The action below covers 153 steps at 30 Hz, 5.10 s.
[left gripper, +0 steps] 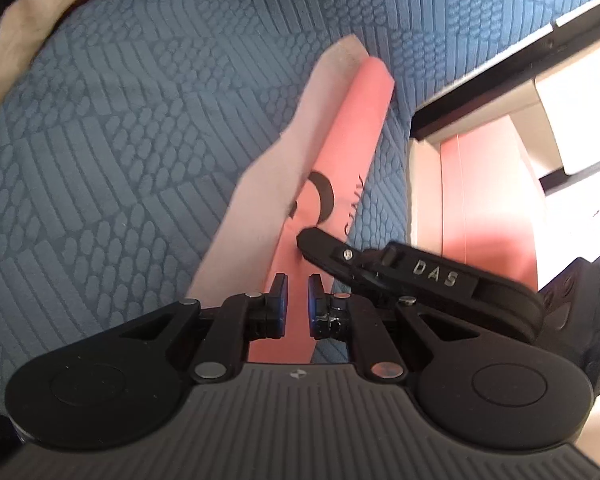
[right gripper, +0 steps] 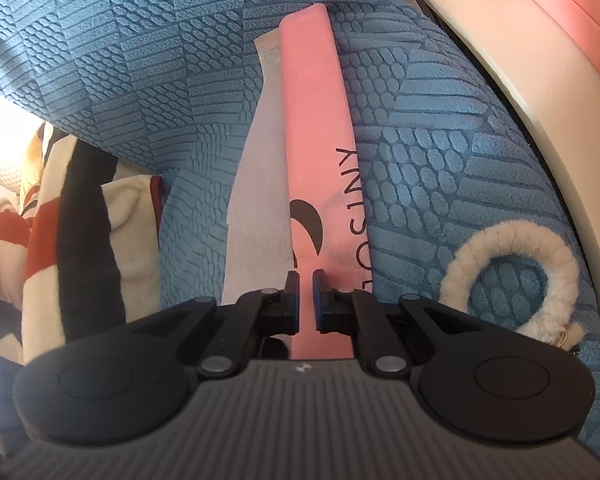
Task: Organize objects
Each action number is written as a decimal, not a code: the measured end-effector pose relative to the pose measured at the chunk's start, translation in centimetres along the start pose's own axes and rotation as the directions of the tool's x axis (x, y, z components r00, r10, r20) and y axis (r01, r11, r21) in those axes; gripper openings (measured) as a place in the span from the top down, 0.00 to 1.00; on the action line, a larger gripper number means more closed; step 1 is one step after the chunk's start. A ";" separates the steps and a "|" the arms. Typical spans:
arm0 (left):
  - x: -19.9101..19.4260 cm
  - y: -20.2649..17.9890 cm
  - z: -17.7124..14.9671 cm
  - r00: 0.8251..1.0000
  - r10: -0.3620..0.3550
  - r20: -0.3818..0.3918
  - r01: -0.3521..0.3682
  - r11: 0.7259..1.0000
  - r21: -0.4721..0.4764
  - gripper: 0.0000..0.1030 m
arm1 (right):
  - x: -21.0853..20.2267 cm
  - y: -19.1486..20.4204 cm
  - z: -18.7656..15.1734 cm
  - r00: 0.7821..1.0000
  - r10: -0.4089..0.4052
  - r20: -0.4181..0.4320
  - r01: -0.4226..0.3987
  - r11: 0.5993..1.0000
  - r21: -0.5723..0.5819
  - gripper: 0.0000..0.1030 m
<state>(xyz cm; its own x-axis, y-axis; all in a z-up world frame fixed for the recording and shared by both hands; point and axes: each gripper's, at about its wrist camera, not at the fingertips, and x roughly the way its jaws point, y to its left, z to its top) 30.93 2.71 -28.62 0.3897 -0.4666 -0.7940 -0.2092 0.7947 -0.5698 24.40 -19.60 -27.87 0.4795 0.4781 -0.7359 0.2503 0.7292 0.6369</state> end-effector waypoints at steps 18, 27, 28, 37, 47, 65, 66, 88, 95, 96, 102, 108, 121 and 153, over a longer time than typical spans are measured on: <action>0.4 -0.6 -1.5 0.997 0.078 -0.005 -0.077 0.993 0.086 0.90 | -2.8 -1.3 1.6 0.994 -0.035 0.100 0.034 0.999 0.014 0.63; 0.3 -0.3 -1.8 0.996 0.086 0.021 -0.088 0.993 0.076 0.90 | -1.5 -1.0 1.2 0.998 -0.034 0.054 0.033 0.999 0.010 0.65; 0.3 -0.3 -1.8 0.996 0.091 0.026 -0.093 0.993 0.079 0.90 | -1.5 -0.9 1.2 0.998 -0.038 0.055 0.038 0.999 0.001 0.65; 0.4 0.0 -2.0 0.992 0.114 0.050 -0.118 0.991 0.070 0.90 | -1.2 -0.6 0.9 0.999 0.052 0.011 -0.052 0.999 0.017 0.64; -0.1 0.5 -1.8 0.993 0.101 0.055 -0.103 0.994 0.038 0.90 | -1.8 0.9 0.7 0.999 0.014 0.049 -0.010 0.996 -0.088 0.95; -0.6 -2.8 -3.0 0.999 -0.036 0.022 0.030 0.969 0.243 0.67 | -2.7 0.1 1.4 0.998 -0.003 0.062 0.005 0.999 -0.033 0.95; -0.5 -3.1 -3.2 0.999 -0.039 0.022 0.032 0.964 0.264 0.67 | -2.9 0.1 1.4 0.998 -0.003 0.065 0.005 0.999 -0.035 0.95; 1.0 -5.8 -5.0 0.996 0.029 0.088 -0.063 0.909 0.412 0.88 | -3.4 -1.2 1.6 0.998 -0.036 0.057 0.036 0.999 0.002 0.90; 0.2 -2.8 -3.4 0.996 -0.072 0.045 0.062 0.981 0.183 0.92 | -3.9 -0.7 1.6 0.995 0.019 0.103 -0.019 1.000 0.005 0.84; 0.1 -2.4 -3.3 0.996 -0.081 0.043 0.073 0.985 0.154 0.92 | -4.0 -0.6 1.5 0.994 0.024 0.110 -0.025 1.000 0.011 0.84; -0.2 0.0 -2.4 0.995 -0.096 0.037 0.097 0.995 -0.011 0.95 | -3.8 0.0 1.1 0.991 0.058 0.119 -0.060 0.998 0.011 0.84; 0.1 0.8 -2.0 0.998 -0.059 0.024 0.061 0.995 -0.083 0.95 | -2.4 1.1 0.5 0.996 0.064 0.064 -0.063 0.998 -0.014 0.84; 0.4 1.1 -1.1 1.000 0.022 0.021 -0.020 0.997 -0.073 0.93 | 0.9 0.8 -0.3 1.000 -0.023 -0.007 0.023 1.000 -0.003 0.89; 1.0 -1.2 -2.0 0.996 0.084 0.018 -0.085 0.993 0.084 0.93 | 0.4 2.5 5.8 0.998 0.050 0.029 -0.039 0.955 -0.294 0.48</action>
<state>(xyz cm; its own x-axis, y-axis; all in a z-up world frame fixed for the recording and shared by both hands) 29.79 0.53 -29.12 0.3868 -0.3914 -0.8350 -0.1652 0.8614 -0.4803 30.12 -20.43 -25.20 0.5154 0.4995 -0.6963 -0.0268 0.8215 0.5695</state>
